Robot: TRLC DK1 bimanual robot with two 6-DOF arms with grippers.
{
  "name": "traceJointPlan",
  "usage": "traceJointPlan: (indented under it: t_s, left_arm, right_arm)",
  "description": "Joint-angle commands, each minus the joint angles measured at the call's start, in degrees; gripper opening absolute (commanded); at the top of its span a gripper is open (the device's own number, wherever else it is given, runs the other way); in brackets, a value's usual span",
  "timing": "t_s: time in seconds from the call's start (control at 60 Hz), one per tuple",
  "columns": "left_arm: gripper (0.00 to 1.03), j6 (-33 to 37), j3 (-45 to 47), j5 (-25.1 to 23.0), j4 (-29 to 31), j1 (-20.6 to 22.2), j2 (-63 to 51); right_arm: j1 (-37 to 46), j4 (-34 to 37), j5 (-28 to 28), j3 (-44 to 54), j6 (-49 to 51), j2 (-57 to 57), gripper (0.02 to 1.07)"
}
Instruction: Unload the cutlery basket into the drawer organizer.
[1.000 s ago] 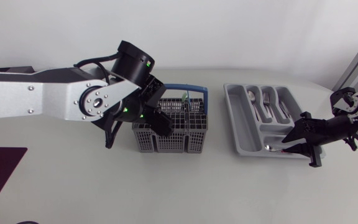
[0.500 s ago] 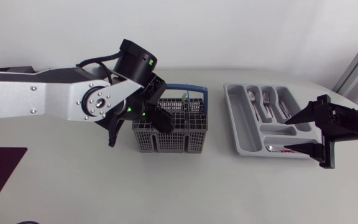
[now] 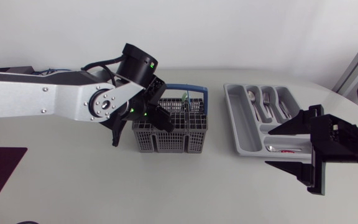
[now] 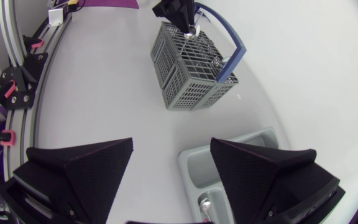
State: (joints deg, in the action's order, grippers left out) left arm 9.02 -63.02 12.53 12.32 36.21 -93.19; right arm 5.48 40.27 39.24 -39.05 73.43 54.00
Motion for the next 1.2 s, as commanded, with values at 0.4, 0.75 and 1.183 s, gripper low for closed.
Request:
traceJointPlan:
  t_s: [0.4, 0.75, 1.183]
  left_arm:
    - [0.46, -2.9, -3.3, -0.3, 1.3, -1.4, -3.9]
    - [0.15, -3.7, -4.0, -0.8, 1.6, -1.8, -4.6]
    - [0.09, -3.6, -2.4, -1.6, 1.7, -1.5, -1.2]
  right_arm:
    - [-4.6, -2.0, 0.0, 5.0, -5.3, -3.5, 0.92]
    - [-4.6, -2.0, -0.1, 6.3, -5.3, -4.9, 0.92]
    - [-5.5, -2.0, -0.3, 6.8, -6.3, -6.6, 0.92]
